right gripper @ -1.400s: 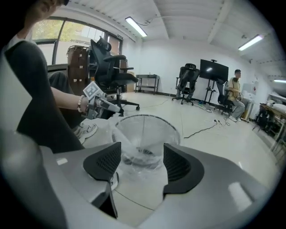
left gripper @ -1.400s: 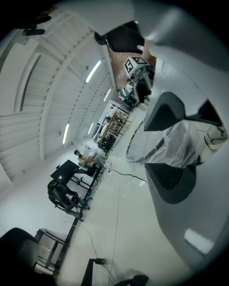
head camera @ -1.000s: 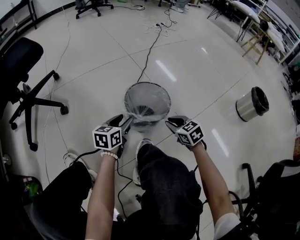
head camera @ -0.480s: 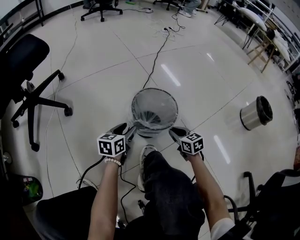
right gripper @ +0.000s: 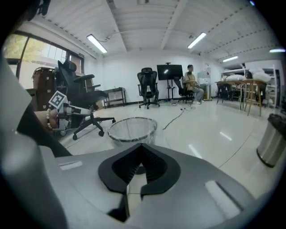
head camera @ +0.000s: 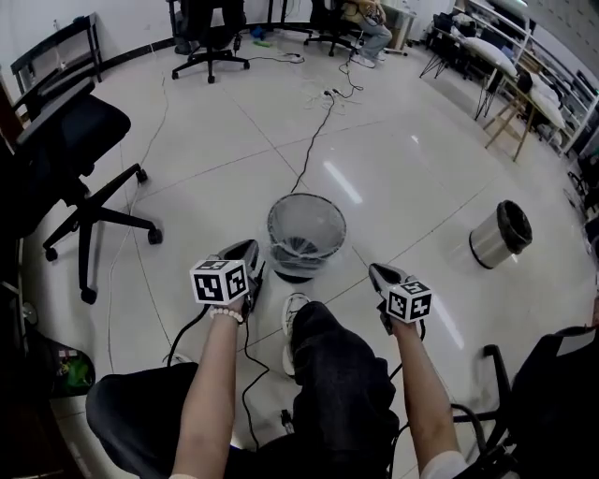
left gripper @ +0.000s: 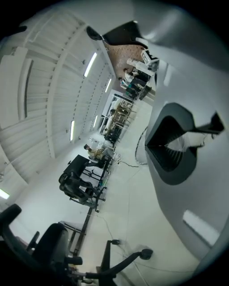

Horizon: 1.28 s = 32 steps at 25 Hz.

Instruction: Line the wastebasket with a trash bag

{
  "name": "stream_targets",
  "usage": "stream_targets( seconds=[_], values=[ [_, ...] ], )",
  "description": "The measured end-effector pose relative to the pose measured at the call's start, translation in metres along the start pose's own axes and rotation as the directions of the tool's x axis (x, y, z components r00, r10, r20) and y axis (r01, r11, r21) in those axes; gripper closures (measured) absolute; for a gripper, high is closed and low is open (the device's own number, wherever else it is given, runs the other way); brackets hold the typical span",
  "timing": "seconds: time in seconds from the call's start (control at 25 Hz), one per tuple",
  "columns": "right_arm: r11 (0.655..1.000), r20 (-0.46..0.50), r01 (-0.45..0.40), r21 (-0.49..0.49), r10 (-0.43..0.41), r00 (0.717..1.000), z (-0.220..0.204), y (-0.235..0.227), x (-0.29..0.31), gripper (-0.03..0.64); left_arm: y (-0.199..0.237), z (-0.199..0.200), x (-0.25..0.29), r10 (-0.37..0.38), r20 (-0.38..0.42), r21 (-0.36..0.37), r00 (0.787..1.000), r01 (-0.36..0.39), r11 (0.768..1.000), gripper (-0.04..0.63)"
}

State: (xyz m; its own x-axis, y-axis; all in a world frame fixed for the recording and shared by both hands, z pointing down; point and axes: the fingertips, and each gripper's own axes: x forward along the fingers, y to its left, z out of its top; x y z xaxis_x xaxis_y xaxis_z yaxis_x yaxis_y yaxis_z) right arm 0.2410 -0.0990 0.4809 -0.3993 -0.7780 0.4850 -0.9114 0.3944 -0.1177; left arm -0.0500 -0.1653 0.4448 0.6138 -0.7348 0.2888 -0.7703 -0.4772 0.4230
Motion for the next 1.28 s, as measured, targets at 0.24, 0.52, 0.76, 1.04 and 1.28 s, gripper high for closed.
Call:
stream_targets(
  seconds=[0.24,0.52,0.76,1.04,1.28],
  values=[
    [0.999,0.111,0.032,0.005,-0.032,0.993,0.057,0.030,-0.052,0.617,-0.051,0.008,-0.033,0.043,-0.068,0.116,0.997,-0.034,0.993,0.584],
    [0.990,0.185,0.017,0.139,-0.042,0.982,0.120,0.068,-0.098,0.617,-0.084,0.049,-0.089,0.114,-0.005,0.164,0.993,-0.112,0.980,0.584],
    [0.989,0.202,0.084,0.118,-0.107,0.973,0.156,0.081,-0.129,0.617,-0.091,0.089,-0.121,0.118,0.003,0.182,0.993,-0.116,0.976,0.584],
    [0.983,0.152,0.157,0.099,-0.171,0.973,0.119,0.100,-0.124,0.617,-0.143,0.097,-0.125,-0.058,0.059,-0.008,0.997,0.059,0.998,0.584],
    [0.975,0.124,0.192,0.108,-0.205,0.971,0.097,0.096,-0.154,0.617,-0.171,0.060,-0.108,-0.097,0.002,-0.047,0.995,0.096,0.994,0.584]
  ],
)
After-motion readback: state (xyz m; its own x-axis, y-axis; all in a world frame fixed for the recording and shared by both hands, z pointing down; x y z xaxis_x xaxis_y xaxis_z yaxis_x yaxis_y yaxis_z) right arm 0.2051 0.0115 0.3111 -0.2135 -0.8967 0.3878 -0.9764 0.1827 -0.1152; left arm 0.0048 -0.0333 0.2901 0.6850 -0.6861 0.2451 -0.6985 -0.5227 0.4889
